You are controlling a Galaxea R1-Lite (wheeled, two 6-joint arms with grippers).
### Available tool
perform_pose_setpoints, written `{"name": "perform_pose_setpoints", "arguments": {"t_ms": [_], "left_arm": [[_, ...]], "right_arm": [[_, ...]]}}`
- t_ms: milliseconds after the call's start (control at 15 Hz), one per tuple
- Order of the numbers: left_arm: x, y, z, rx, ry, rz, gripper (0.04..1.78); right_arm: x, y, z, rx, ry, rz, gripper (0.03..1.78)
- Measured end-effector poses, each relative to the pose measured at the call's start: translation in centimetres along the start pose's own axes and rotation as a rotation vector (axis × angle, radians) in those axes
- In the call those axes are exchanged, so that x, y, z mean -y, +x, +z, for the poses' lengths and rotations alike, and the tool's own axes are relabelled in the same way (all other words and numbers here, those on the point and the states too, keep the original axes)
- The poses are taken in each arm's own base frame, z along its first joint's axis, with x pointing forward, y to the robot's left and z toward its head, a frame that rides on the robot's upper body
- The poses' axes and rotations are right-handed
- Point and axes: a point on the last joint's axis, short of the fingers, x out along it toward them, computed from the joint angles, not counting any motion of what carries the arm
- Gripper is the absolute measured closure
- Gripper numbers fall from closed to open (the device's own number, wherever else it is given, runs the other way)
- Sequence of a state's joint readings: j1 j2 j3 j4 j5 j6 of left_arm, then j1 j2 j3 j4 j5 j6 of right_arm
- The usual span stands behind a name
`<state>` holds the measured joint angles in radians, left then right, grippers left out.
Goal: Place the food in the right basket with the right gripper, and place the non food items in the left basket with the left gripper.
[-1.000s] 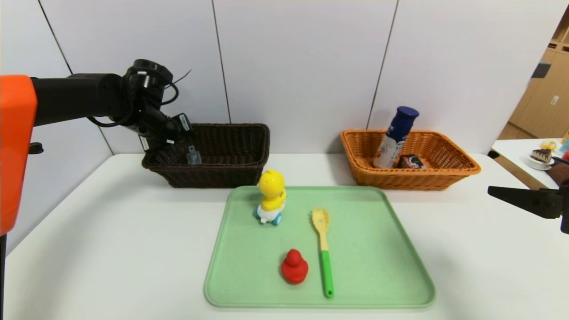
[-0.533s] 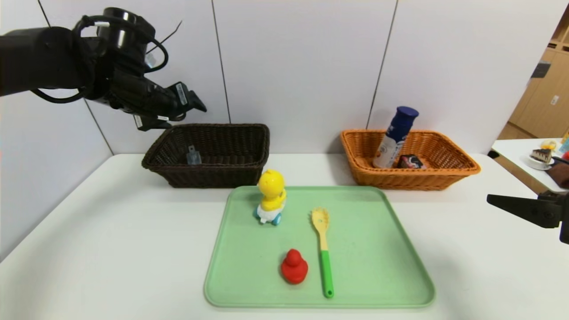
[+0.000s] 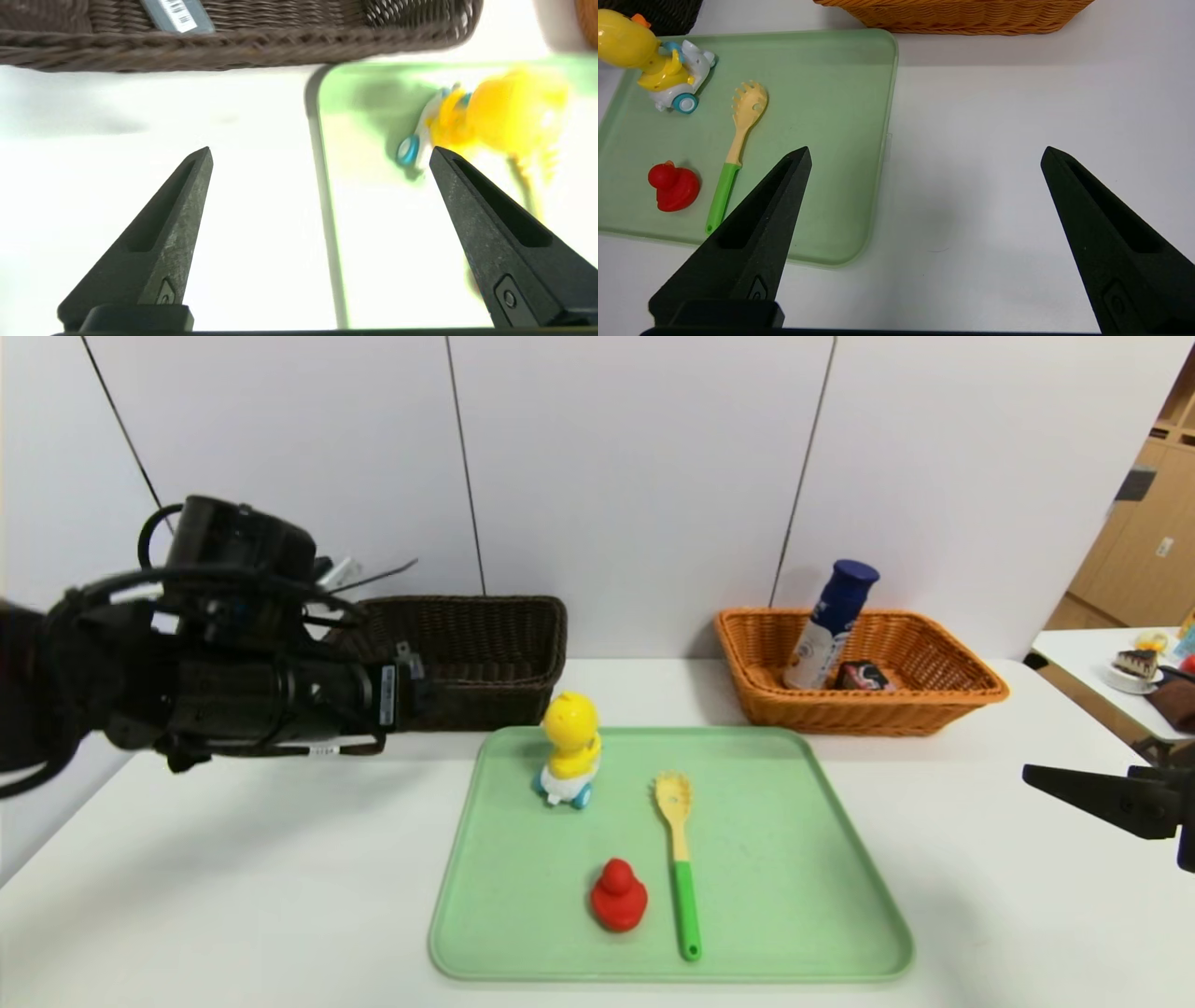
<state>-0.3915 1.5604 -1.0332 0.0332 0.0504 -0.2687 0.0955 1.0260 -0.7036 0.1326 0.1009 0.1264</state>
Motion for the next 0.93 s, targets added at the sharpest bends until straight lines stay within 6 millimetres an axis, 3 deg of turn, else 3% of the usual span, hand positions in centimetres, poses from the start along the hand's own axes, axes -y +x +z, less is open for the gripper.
{"name": "perform_pose_setpoints", "arguments": {"t_ms": [200,333,600,933], "left_arm": [[1.2,-0.5,-3.7,0.15,0.132,-0.094,0.16],[2.3,-1.7,-5.0,0.23,0.179,-0.172,0.15],[4.2,-2.9,-7.6,0.2,0.232,-0.271,0.15],[5.3,-1.1,-9.0,0.219,0.243,-0.242,0.13]], "right_arm": [[0.0,0.0,-0.1,-0.002,-0.001,0.001,0.11],[0.0,0.0,-0.2,-0.005,0.0,0.0,0.11],[0.0,0.0,-0.5,-0.012,0.0,-0.003,0.11],[0.1,-0.3,-1.0,-0.01,-0.001,-0.003,0.11]]}}
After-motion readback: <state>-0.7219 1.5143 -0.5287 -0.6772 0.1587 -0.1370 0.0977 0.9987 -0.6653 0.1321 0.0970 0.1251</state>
